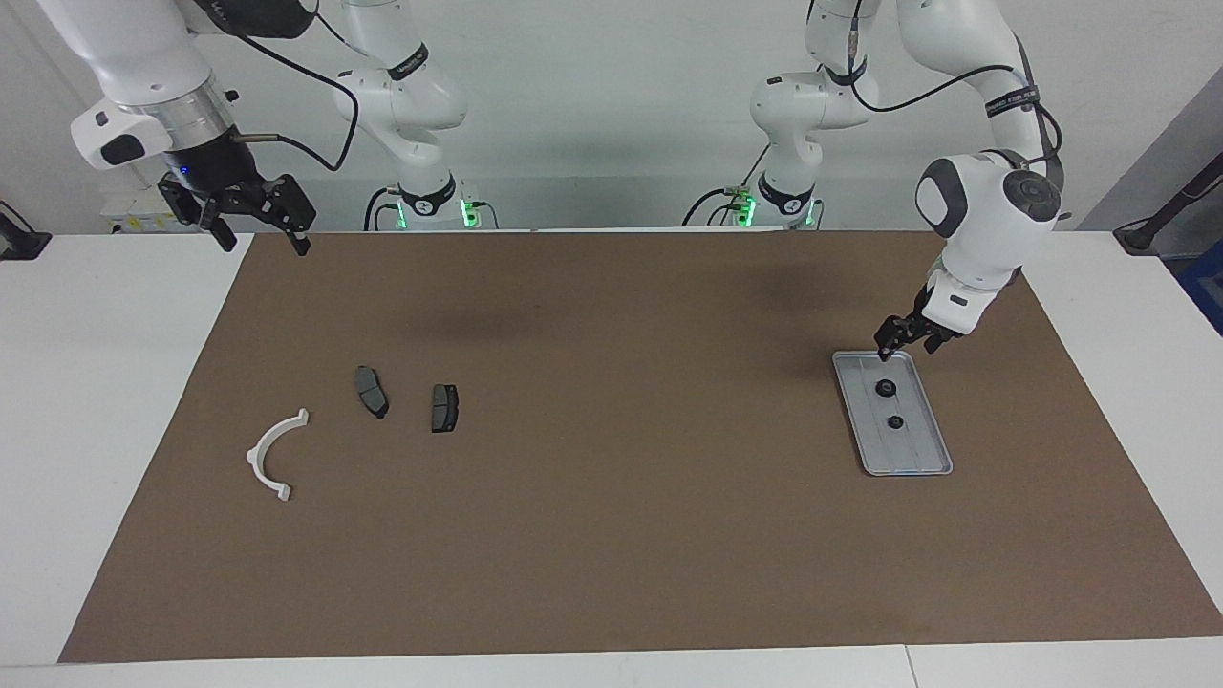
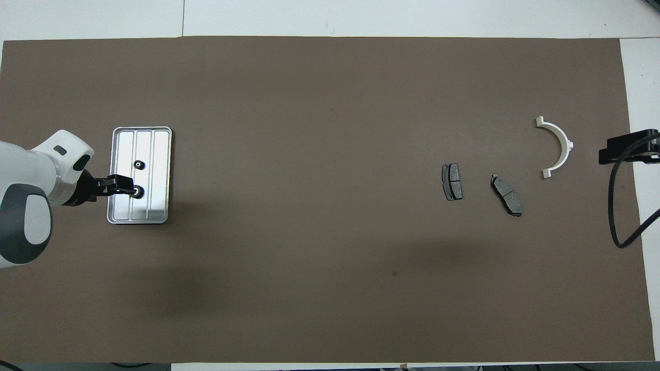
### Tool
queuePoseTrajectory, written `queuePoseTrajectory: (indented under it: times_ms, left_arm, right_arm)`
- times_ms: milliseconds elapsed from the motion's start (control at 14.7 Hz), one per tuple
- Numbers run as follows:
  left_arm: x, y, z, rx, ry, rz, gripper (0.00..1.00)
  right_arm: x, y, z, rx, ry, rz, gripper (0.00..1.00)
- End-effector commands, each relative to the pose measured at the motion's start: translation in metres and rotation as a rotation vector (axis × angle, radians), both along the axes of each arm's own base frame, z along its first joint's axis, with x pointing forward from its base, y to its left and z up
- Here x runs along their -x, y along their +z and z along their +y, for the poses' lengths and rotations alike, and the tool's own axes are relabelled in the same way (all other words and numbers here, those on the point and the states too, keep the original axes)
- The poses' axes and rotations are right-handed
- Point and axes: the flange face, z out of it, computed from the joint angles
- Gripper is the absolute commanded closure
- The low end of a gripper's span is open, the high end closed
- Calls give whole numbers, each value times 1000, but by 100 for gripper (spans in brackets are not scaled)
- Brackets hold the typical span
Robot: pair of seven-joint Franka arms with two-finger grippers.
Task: Place bearing gear from tray to pile
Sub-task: 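Reach the left gripper into the metal tray and grasp a dark bearing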
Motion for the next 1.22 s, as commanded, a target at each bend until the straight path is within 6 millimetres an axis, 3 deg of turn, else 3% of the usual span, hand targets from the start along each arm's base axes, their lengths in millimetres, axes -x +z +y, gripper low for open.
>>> queuePoseTrajectory:
  times_ms: [0,136,271,611,1018,1154]
  left_arm:
    - [-8,-24,4,-16,-29,-15,24]
    - [-13,-43,3,-17,-30,-12,34]
    - [-15,-47,4,-18,-40,-14,42]
    - [-20,-56,5,-18,-54,-15,42]
    - [-22,-67,6,-19,-54,-17,42]
    - [-21,-70,4,-19,-50,-12,42]
  right_arm:
    - [-13,-15,-4,9,15,0,0]
    - [-19,-17,-6,11,16,-24,0]
    - [-19,-16,-6,11,14,-32,0]
    - [-23,-20,-7,12,11,-46,0]
    - [-46,-44,-8,15,15,-59,0]
    - [-51,-42,-4,17,21,-87,0]
